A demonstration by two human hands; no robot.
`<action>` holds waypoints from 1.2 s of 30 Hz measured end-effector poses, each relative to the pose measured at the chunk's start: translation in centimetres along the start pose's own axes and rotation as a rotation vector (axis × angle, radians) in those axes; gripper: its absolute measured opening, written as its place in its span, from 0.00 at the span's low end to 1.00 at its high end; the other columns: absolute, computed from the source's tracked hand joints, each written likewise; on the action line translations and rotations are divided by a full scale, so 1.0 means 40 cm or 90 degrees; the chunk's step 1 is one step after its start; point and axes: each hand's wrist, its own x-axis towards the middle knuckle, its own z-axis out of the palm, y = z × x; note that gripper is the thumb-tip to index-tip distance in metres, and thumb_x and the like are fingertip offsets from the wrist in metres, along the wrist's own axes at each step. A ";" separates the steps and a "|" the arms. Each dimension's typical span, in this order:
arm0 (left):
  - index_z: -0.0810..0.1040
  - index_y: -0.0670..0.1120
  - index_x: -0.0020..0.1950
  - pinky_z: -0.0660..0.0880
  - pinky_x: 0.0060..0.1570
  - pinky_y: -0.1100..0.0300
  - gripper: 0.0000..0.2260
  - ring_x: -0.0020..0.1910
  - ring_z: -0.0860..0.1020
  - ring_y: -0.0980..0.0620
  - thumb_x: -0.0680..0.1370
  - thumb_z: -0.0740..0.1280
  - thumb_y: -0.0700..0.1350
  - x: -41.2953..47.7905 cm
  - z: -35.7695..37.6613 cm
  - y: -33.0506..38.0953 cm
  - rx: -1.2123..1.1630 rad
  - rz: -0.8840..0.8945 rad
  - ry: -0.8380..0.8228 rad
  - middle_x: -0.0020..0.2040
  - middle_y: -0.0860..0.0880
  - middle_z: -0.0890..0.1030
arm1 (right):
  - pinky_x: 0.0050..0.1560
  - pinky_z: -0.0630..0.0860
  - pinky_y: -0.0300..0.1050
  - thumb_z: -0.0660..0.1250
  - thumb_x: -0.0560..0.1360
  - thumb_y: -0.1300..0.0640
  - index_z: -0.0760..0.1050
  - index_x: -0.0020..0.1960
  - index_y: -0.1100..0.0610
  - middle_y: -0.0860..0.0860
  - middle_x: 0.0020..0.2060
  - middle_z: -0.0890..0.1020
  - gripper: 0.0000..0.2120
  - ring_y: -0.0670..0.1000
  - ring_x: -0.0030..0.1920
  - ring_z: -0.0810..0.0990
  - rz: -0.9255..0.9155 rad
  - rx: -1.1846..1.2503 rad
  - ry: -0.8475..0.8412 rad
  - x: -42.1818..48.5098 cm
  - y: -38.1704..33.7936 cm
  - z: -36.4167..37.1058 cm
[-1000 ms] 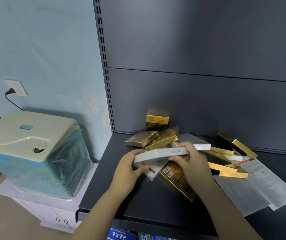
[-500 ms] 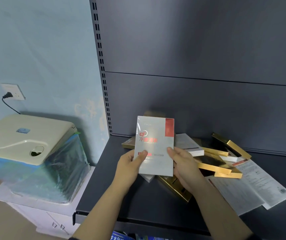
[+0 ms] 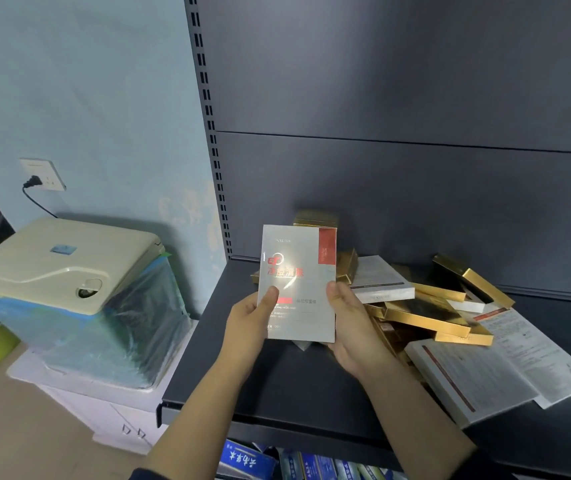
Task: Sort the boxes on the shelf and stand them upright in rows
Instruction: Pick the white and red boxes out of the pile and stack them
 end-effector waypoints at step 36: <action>0.83 0.56 0.60 0.69 0.64 0.45 0.13 0.63 0.72 0.41 0.79 0.64 0.54 0.001 -0.260 -0.164 0.450 -0.137 0.246 0.61 0.45 0.78 | 0.30 0.78 0.43 0.74 0.69 0.53 0.81 0.55 0.58 0.53 0.38 0.83 0.16 0.51 0.35 0.83 -0.459 -1.248 0.014 0.057 0.058 -0.042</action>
